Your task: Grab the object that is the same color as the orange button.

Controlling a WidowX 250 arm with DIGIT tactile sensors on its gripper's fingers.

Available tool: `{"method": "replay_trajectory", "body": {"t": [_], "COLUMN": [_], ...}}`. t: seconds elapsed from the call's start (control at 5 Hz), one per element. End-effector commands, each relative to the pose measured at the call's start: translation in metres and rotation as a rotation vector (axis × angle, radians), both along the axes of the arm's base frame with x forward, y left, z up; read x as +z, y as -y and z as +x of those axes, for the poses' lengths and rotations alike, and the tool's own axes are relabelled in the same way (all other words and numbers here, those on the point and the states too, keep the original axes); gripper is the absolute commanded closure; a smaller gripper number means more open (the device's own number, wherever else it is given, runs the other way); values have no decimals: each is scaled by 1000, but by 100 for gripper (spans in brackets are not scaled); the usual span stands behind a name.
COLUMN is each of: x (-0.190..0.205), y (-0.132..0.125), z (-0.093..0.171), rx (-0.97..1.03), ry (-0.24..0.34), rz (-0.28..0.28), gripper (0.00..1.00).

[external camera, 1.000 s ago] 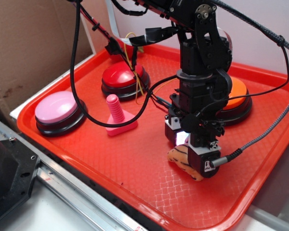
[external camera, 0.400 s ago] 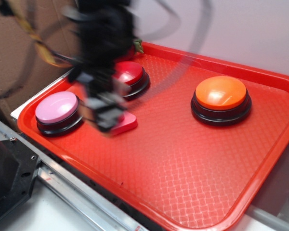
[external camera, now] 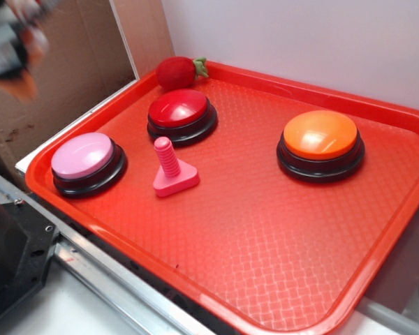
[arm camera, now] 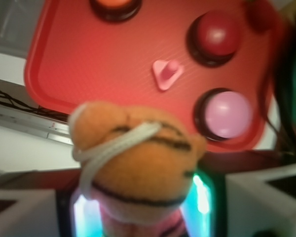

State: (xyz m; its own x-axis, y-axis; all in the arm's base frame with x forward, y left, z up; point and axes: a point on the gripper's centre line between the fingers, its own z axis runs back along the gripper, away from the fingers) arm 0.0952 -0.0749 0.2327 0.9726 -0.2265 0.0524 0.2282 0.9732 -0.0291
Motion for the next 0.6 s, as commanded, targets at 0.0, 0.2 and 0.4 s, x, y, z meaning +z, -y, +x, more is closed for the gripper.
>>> {"method": "replay_trajectory", "body": {"t": [0.0, 0.2, 0.4], "x": [34, 26, 18], "y": [-5, -3, 2], "z": [-8, -5, -3], "rx": [65, 40, 44], "ry": [-11, 3, 10], "rz": [71, 88, 88], "gripper": [99, 100, 98]}}
